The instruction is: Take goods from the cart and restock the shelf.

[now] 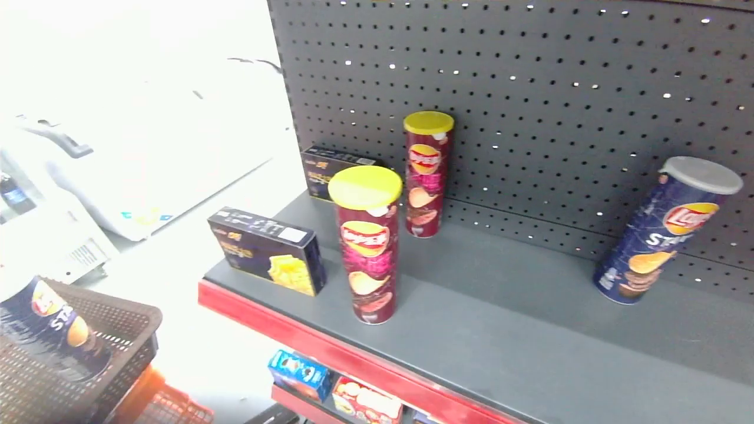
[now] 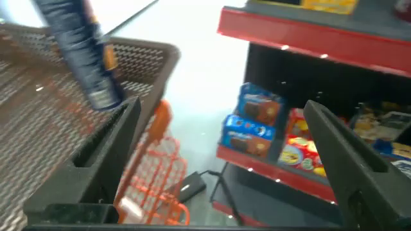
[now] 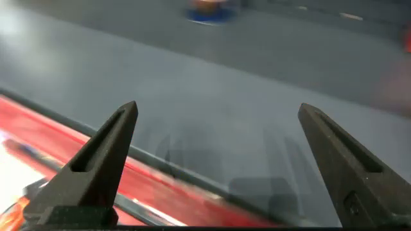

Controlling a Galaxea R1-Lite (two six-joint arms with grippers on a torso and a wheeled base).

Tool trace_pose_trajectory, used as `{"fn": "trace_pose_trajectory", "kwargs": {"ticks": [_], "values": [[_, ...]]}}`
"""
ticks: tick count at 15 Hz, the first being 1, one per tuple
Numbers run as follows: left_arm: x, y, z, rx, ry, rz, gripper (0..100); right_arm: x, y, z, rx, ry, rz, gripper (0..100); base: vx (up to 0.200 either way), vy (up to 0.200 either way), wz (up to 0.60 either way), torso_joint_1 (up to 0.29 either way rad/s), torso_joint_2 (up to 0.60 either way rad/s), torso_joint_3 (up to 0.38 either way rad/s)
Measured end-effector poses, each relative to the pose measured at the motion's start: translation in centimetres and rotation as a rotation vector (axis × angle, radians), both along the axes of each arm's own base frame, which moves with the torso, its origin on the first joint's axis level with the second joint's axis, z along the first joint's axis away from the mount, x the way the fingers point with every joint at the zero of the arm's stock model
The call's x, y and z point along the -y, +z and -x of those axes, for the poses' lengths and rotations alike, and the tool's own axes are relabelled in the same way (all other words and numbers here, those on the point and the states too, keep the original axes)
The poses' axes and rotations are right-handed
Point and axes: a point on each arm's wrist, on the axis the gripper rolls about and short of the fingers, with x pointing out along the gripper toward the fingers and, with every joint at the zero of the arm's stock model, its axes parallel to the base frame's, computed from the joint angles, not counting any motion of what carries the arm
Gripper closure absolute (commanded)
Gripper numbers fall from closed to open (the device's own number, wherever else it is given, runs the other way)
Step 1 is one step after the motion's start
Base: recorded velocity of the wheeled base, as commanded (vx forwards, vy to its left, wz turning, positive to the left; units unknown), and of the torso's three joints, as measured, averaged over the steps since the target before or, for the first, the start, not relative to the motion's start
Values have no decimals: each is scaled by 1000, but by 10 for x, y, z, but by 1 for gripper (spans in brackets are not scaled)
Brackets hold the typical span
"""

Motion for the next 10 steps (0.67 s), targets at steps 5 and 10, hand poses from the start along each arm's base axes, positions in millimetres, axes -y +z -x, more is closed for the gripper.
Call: {"fn": "trace_pose_trajectory", "kwargs": {"ticks": [5,10], "values": [[0,0,0,0,0,0,0,0,0,0,0,0,0,0,0,0,600,2,2,2],[0,0,0,0,0,-1,0,0,0,0,0,0,0,0,0,0,120,1,1,1]]}}
